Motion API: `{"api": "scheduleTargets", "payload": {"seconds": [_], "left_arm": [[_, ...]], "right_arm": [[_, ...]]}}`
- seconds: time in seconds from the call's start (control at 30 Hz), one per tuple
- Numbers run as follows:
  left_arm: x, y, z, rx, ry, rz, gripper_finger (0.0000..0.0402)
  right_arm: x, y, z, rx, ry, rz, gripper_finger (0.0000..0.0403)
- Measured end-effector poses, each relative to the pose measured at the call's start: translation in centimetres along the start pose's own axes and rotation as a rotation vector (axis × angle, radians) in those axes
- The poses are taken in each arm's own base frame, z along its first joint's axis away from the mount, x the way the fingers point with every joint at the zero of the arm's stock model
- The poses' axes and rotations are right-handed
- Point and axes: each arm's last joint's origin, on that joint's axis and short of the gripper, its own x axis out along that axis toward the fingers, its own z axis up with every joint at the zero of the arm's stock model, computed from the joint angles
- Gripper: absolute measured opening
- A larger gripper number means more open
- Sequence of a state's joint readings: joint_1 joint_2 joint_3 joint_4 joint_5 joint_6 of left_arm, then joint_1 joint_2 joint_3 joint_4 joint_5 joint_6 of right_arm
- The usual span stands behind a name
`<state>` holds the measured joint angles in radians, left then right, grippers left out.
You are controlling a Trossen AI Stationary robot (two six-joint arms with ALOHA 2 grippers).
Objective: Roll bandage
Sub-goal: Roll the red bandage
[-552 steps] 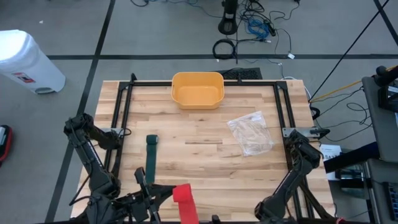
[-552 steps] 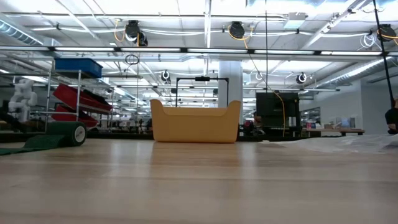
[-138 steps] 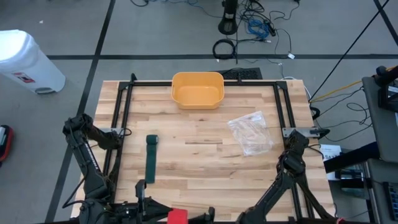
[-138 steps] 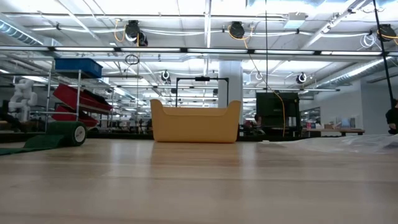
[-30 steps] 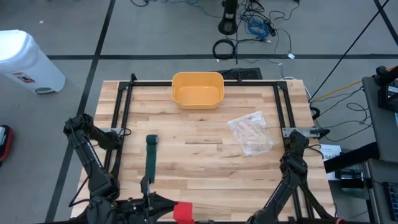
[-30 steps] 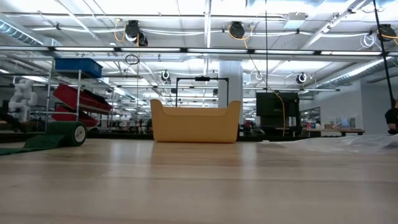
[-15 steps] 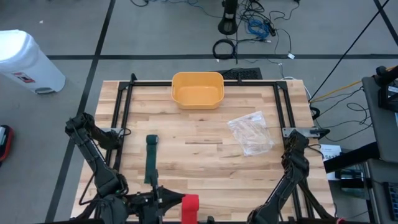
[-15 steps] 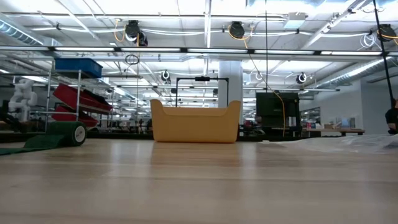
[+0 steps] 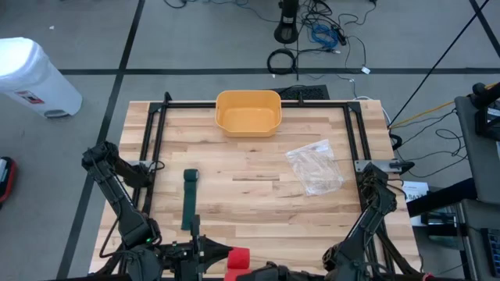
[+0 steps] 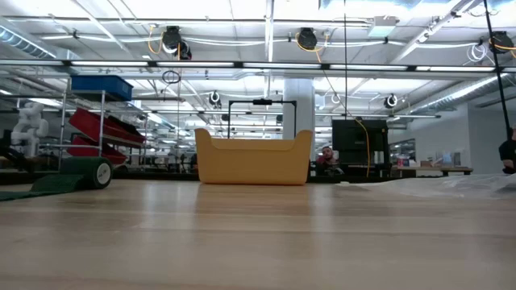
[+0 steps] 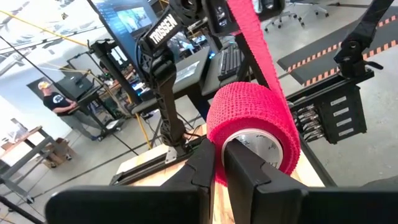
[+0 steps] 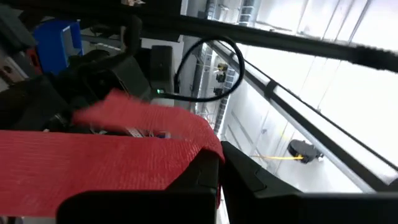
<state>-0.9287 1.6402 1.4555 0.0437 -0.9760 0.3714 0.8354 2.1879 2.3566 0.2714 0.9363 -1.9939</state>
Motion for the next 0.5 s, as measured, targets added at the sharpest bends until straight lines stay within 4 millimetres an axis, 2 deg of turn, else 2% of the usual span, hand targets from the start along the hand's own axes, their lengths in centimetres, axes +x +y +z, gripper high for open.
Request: {"api": "scheduleTargets", "payload": {"seconds": [0.5], "left_arm": [[-0.1,-0.1,0.0,-0.001,-0.005,-0.012,0.0029]], "right_arm": [[2.9,-1.3,-4.8,0.172,0.118,0.005,0.0000]]}}
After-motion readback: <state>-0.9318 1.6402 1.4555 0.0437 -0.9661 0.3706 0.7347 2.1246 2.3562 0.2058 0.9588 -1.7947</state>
